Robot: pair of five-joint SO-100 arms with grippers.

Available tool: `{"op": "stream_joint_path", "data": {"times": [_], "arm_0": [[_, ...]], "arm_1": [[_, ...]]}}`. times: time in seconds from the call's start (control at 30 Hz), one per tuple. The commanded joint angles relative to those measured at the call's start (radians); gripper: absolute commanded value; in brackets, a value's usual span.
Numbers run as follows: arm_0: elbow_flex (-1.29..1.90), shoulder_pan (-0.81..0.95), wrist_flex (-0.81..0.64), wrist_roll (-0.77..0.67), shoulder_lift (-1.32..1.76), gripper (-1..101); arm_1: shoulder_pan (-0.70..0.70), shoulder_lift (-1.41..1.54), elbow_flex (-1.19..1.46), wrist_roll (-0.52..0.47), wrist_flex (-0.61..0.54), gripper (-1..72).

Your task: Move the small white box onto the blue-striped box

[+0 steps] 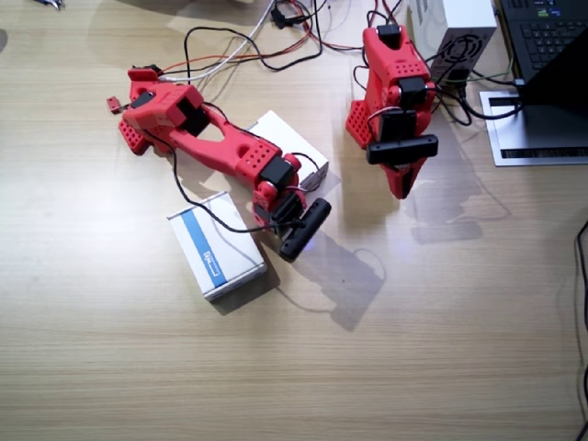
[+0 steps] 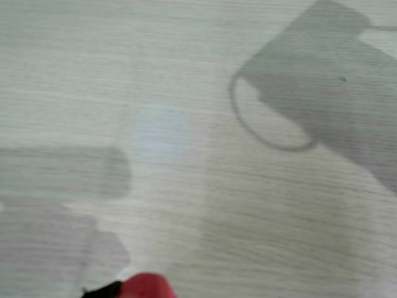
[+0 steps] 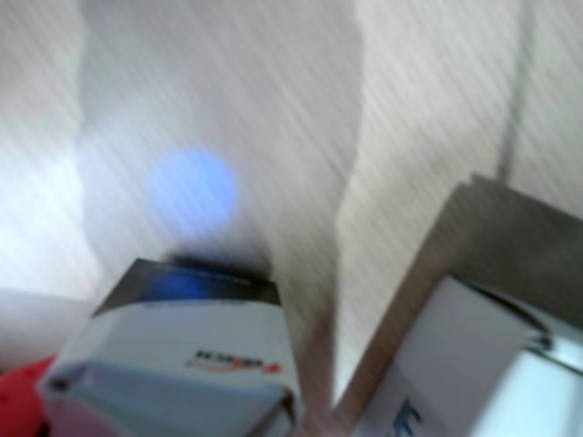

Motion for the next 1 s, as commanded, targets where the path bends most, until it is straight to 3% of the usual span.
{"op": "stream_joint_path", "data": {"times": [0.0,0.17,0.47,0.67,0.73,0.8,0.87,0.97], "arm_0": [[-0.017,0.006,-0.021,0.025,0.028,0],[-0.017,0.003,-0.025,0.025,0.028,0],[-0.017,0.003,-0.028,0.023,0.028,0],[-0.017,0.011,-0.020,0.020,0.028,0],[-0.017,0.017,-0.014,0.017,0.028,0],[-0.017,0.028,0.044,0.106,0.028,0],[-0.017,0.006,0.100,0.299,0.028,0],[-0.074,-0.051,0.038,0.190,0.026,0]], "arm_1": [[-0.054,0.181,-0.025,0.014,0.014,17.5],[-0.100,0.373,0.052,0.041,0.014,20.0],[-0.281,0.686,0.531,0.100,0.014,20.9],[-0.373,0.614,0.535,0.199,0.005,24.7],[-0.371,0.563,0.509,0.238,0.000,31.3],[-0.368,0.526,0.512,0.256,0.006,35.7],[-0.377,0.512,0.531,0.270,0.008,37.0],[-0.368,0.538,0.471,0.293,0.009,38.4]]}}
